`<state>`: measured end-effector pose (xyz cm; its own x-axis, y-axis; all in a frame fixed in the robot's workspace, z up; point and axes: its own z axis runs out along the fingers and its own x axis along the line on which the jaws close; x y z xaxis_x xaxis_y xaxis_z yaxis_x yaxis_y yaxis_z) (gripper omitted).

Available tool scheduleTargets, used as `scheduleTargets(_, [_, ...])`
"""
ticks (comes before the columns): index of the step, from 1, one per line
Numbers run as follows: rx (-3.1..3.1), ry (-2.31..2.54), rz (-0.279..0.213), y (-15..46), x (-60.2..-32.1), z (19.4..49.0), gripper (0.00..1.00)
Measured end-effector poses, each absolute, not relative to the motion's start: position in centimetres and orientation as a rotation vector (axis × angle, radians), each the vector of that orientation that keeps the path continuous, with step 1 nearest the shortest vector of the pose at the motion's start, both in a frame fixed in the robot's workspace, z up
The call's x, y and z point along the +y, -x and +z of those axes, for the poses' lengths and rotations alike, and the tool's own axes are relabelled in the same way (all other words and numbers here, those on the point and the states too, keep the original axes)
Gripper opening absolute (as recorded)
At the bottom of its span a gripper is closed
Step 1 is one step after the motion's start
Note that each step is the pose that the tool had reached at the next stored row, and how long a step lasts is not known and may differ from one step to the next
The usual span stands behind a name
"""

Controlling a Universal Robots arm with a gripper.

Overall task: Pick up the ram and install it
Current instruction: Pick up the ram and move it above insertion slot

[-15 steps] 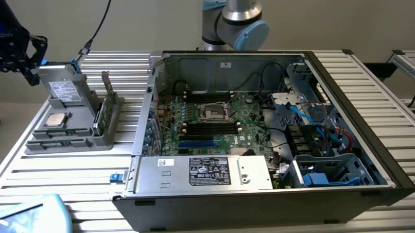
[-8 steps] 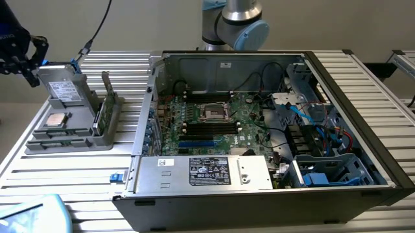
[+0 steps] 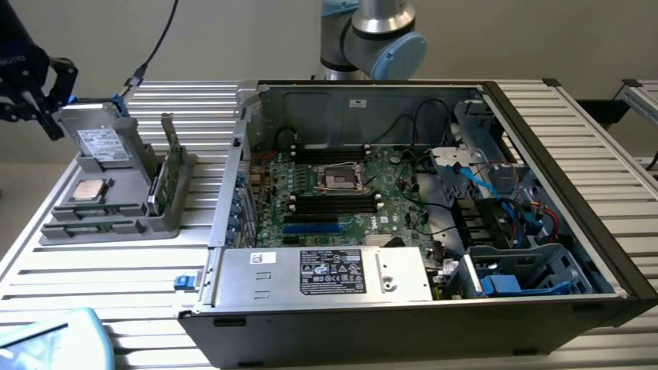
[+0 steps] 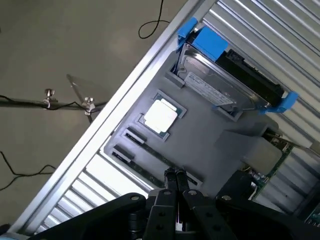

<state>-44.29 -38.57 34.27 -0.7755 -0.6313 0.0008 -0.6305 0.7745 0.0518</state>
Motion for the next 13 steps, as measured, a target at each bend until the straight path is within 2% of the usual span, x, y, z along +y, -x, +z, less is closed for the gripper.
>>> scheduleTargets(13, [-2.793,-1.383,-0.072,44.3,-38.57,33.72,0.1])
